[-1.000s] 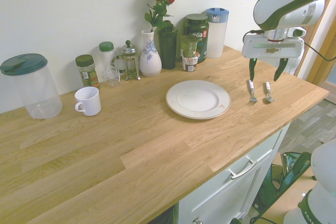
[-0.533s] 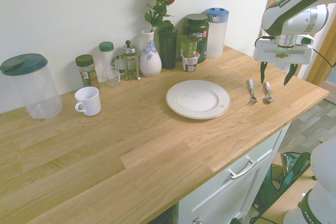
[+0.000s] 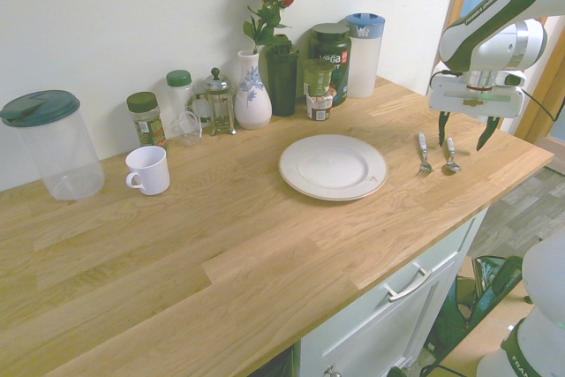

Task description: Put the spoon into the plate

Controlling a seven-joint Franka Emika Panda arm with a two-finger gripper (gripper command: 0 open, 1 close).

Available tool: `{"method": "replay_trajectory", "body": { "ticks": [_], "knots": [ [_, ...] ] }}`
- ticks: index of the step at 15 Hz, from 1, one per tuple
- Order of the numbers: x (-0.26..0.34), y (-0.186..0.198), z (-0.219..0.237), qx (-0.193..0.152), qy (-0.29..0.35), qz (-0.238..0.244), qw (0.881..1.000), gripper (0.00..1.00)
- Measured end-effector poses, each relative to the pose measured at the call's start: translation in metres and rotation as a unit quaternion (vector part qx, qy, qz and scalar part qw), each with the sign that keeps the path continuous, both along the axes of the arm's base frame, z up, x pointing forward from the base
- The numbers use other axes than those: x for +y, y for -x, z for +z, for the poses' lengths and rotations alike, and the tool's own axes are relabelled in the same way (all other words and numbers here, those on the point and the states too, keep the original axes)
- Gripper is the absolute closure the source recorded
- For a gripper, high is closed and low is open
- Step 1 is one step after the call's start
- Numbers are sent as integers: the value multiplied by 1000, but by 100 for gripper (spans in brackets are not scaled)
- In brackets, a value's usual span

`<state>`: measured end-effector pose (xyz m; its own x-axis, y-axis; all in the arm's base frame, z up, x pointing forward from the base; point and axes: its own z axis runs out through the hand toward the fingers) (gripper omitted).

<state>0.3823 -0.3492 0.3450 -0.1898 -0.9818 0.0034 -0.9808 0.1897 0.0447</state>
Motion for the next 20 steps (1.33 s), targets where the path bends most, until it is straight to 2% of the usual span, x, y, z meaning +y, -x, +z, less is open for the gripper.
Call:
{"method": "replay_trajectory", "body": {
  "ticks": [8,20],
  "knots": [
    [0,-2,-9,3,1,1,1000,100],
    [1,-9,-10,-15,8,7,1000,100]
  ]
}}
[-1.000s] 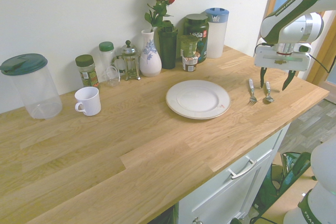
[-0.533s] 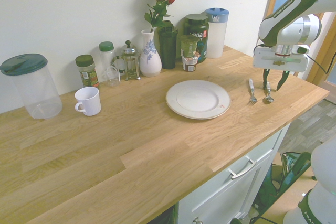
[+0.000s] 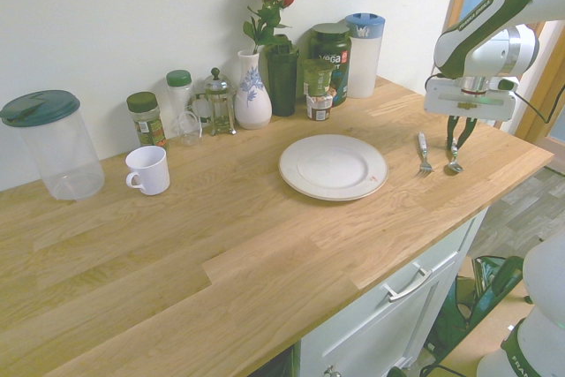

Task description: Put the spoon into the plate

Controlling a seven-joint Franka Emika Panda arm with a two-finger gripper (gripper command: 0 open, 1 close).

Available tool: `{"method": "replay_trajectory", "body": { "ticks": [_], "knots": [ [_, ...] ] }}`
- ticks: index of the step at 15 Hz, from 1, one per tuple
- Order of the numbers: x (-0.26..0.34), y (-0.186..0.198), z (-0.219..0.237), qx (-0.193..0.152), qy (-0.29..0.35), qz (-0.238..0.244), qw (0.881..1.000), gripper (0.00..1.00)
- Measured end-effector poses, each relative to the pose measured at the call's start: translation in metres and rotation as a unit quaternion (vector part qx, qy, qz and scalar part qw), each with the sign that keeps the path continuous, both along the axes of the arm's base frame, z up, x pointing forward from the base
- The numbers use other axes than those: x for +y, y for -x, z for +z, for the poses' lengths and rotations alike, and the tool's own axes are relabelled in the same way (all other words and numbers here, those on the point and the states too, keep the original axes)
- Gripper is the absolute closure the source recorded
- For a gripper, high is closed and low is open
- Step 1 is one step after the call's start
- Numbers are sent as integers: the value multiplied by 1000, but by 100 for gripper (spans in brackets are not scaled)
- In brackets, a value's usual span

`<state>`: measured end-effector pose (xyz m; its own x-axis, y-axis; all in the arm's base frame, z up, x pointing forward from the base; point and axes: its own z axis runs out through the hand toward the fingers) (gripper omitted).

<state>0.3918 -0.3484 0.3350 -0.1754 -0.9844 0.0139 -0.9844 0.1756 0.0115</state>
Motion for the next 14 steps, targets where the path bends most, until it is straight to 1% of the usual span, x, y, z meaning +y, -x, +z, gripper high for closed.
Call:
{"method": "replay_trajectory", "body": {
  "ticks": [5,7,8,11,13,14],
  "knots": [
    [1,-2,0,-5,1,2,1000,100],
    [3,-4,6,-12,2,5,1000,100],
    [5,-6,15,-21,5,10,1000,100],
    [19,-7,76,-58,11,35,998,100],
    [49,-13,122,-75,12,85,993,100],
    [75,-24,140,-80,18,117,990,100]
  ]
}}
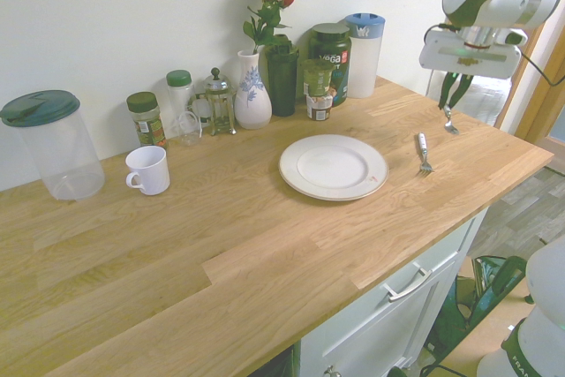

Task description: Put the spoon into the plate

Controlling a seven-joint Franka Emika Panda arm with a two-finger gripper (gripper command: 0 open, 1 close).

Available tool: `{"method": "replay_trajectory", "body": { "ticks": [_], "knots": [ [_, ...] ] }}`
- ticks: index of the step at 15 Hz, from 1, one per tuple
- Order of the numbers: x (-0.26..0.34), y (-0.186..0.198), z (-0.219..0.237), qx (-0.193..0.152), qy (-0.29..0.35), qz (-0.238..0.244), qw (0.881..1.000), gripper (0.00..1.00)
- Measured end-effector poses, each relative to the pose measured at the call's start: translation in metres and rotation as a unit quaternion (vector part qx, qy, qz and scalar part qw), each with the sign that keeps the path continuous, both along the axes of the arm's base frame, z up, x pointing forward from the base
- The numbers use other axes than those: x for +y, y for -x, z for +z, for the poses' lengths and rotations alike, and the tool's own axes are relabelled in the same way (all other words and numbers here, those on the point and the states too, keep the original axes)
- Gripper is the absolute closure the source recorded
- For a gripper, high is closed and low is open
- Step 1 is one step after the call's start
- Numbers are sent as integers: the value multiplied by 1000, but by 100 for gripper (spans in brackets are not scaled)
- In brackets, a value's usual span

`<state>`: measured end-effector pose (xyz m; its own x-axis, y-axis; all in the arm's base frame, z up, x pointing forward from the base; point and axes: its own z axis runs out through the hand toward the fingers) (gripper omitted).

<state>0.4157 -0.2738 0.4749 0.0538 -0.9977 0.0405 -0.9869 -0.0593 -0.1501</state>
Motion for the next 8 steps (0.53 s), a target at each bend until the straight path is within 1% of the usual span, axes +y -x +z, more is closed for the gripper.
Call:
{"method": "replay_trajectory", "body": {
  "ticks": [2,4,6,8],
  "knots": [
    [60,-30,16,-8,15,67,998,100],
    [118,-59,17,-6,27,131,991,100],
    [158,-80,2,4,45,179,983,100],
    [182,-97,-23,12,58,210,976,100]
  ]
}}
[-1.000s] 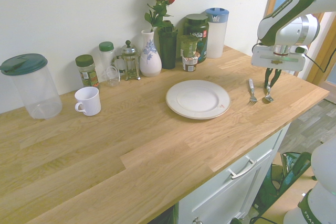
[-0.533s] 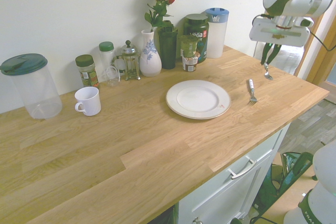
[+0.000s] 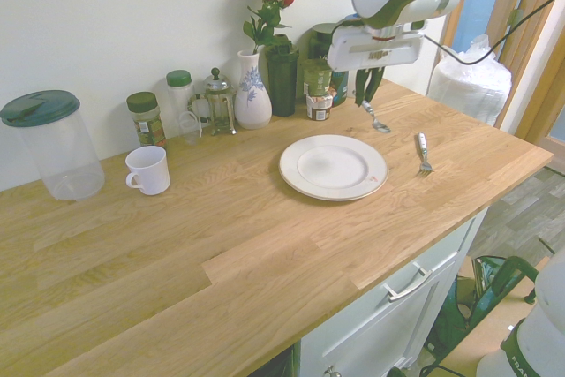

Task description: Put the spoon into the plate

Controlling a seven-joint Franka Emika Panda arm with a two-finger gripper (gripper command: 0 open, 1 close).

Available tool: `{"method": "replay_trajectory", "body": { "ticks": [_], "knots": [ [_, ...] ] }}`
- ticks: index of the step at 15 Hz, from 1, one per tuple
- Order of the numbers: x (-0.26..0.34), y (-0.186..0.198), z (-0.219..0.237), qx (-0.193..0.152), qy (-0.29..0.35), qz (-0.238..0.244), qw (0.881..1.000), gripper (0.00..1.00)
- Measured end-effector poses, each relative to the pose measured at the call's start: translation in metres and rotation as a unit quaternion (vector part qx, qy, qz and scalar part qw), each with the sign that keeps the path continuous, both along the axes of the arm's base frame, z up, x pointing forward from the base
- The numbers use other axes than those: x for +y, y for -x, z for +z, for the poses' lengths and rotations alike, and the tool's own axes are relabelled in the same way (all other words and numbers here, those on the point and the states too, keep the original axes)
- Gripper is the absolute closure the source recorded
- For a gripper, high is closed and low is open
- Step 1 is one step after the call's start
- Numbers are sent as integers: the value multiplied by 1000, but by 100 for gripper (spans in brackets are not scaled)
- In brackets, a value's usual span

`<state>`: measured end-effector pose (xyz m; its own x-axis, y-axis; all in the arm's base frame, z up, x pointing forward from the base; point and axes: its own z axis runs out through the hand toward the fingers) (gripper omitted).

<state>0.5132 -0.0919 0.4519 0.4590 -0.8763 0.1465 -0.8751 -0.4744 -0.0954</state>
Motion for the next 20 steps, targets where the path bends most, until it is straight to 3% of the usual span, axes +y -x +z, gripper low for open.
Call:
{"method": "replay_trajectory", "body": {
  "ticks": [4,12,13,20],
  "knots": [
    [27,-17,-45,18,18,27,999,100],
    [67,-16,-78,40,26,49,998,100],
    [67,-16,-81,43,27,50,998,0],
    [76,-20,-95,45,31,46,997,0]
  ]
}}
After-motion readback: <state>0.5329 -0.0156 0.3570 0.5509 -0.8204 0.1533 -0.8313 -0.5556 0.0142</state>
